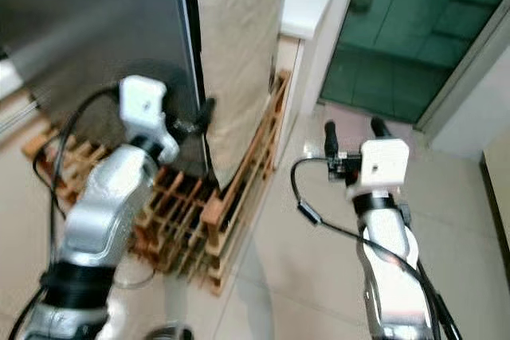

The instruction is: Restocking fridge

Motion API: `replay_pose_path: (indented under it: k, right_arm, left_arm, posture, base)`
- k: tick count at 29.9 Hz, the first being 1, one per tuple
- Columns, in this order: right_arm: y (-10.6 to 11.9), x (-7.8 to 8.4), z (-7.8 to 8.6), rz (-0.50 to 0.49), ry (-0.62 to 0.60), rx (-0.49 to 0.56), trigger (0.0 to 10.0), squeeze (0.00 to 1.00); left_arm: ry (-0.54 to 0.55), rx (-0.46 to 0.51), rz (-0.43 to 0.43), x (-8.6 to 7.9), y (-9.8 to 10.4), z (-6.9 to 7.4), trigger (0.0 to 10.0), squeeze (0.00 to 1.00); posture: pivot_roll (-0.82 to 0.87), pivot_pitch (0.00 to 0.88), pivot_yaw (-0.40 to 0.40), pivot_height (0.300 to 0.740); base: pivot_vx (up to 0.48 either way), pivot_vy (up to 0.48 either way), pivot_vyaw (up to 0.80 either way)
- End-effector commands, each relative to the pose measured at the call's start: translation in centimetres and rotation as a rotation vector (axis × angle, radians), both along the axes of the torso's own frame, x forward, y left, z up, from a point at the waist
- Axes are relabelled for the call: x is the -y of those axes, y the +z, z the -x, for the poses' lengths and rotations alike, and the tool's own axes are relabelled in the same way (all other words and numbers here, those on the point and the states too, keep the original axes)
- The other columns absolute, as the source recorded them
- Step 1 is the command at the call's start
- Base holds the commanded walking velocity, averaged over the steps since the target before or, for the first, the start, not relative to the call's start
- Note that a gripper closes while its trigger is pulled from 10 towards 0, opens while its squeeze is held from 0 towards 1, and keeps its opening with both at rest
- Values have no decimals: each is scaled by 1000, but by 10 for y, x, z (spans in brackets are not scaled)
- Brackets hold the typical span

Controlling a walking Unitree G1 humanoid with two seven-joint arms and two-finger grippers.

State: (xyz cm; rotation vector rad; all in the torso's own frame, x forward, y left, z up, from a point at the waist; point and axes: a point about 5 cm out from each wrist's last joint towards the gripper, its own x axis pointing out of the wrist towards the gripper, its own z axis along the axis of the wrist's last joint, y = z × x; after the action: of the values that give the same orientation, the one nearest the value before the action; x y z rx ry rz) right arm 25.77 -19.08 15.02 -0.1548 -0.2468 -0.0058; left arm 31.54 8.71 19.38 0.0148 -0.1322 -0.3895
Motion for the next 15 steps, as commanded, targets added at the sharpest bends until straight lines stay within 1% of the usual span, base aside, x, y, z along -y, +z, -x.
replay_pose_path:
  k: [1,3,6,10,12,13,15]
  right_arm:
    - [4,4,-4,13,-7,5,10000,0]
    - [5,4,-5,16,-8,9,10000,0]
    - [5,7,-6,21,-14,10,10000,0]
    - [5,7,-6,22,-15,9,10000,0]
    - [3,7,-7,20,-19,3,10000,0]
    - [3,7,-7,20,-19,3,10000,0]
    - [2,7,-7,18,-18,-1,10000,0]
  left_arm:
    - [-20,-1,7,6,4,-3,10000,0]
    - [-29,-5,13,8,4,-4,10000,0]
    - [-89,-20,35,20,7,-2,10000,0]
    - [-109,-41,29,25,8,-1,10000,0]
    - [-119,-73,19,31,2,-1,10000,0]
    - [-119,-73,19,31,2,-1,10000,0]
    - [-124,-100,-1,39,-4,-2,10000,0]
  posture:
    - [-74,0,-52,740]
    - [-75,0,-52,740]
    - [-79,0,-49,740]
    - [-81,0,-47,740]
    - [-83,0,-45,740]
    - [-83,0,-45,740]
    - [-83,0,-43,740]
  base:
    - [0,0,0]
    - [0,0,0]
    - [0,0,0]
    - [0,0,0]
    - [0,0,0]
    - [0,0,0]
    - [0,0,0]
